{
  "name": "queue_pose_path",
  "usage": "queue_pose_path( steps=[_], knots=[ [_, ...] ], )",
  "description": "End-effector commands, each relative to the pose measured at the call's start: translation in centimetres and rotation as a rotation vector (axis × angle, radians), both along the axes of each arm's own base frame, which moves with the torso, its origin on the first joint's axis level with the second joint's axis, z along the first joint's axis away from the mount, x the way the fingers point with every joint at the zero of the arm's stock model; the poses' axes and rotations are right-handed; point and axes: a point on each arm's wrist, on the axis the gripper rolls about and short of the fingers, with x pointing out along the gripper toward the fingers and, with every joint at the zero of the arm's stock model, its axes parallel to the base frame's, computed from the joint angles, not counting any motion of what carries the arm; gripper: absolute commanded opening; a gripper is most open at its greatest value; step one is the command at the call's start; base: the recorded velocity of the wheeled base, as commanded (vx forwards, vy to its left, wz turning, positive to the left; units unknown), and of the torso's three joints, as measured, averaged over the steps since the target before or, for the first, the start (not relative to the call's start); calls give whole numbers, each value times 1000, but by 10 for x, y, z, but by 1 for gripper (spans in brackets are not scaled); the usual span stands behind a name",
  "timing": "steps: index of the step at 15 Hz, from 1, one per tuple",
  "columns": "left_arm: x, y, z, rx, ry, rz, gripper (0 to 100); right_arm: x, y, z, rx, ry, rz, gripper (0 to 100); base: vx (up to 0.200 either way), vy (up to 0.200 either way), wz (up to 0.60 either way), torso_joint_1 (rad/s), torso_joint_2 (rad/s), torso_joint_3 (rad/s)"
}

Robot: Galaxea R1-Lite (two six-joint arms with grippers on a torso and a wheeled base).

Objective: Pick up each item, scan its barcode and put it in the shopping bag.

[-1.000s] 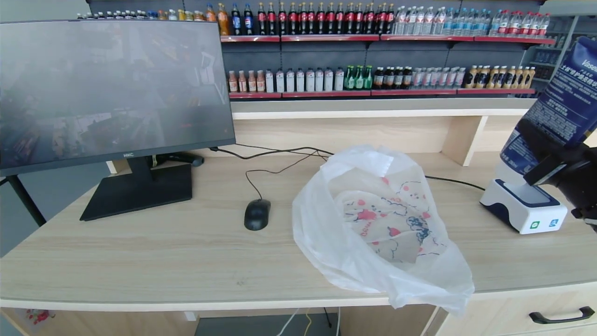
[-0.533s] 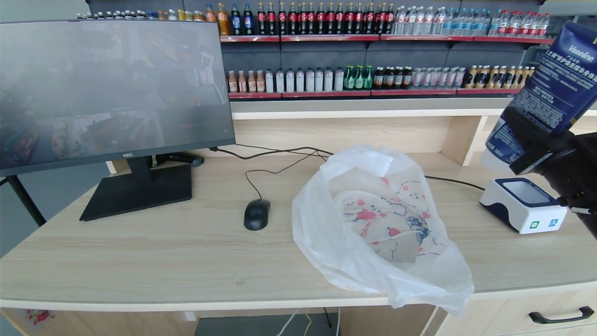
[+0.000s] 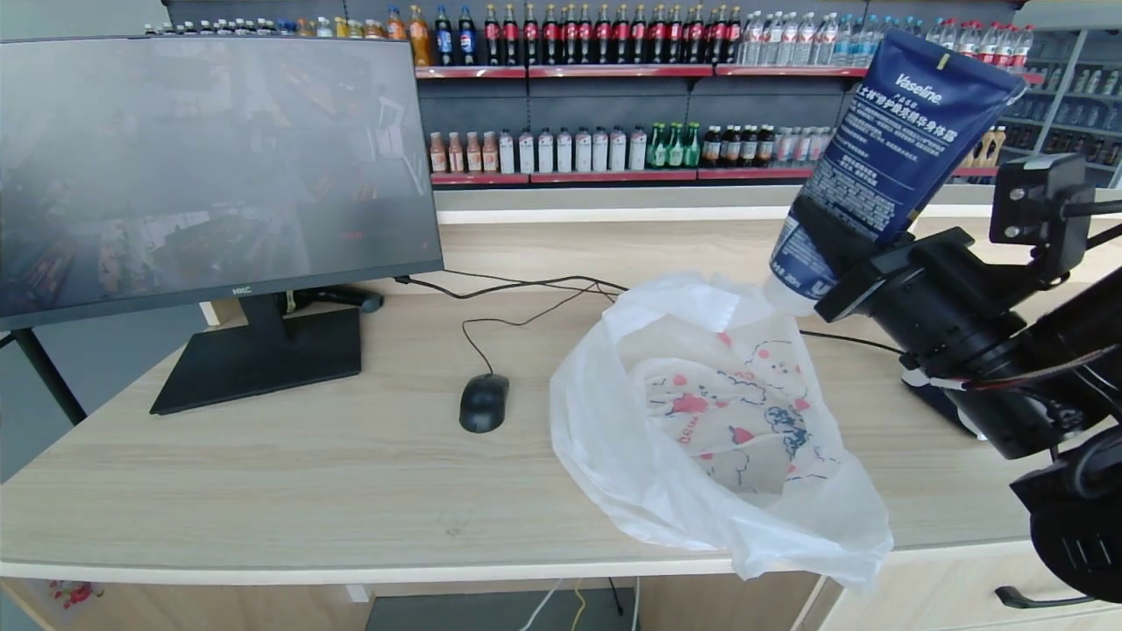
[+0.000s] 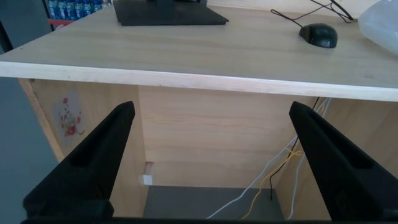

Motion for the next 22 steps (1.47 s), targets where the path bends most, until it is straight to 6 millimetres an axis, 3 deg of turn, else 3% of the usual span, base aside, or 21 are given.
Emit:
queue_pose_path(
  steps=[1, 7, 12, 22],
  knots=[
    [0, 0, 0, 0, 0, 0, 100, 10, 23, -13, -18, 32, 55, 0, 0, 0, 0, 0, 0, 0],
    [0, 0, 0, 3, 0, 0, 100, 27, 44, -39, -61, 94, 91, 0, 0, 0, 0, 0, 0, 0],
    [0, 0, 0, 0, 0, 0, 100, 13, 79, -55, -89, 140, 201, 0, 0, 0, 0, 0, 0, 0],
    [0, 0, 0, 0, 0, 0, 100, 6, 73, -95, -147, 297, 203, 0, 0, 0, 0, 0, 0, 0]
  ],
)
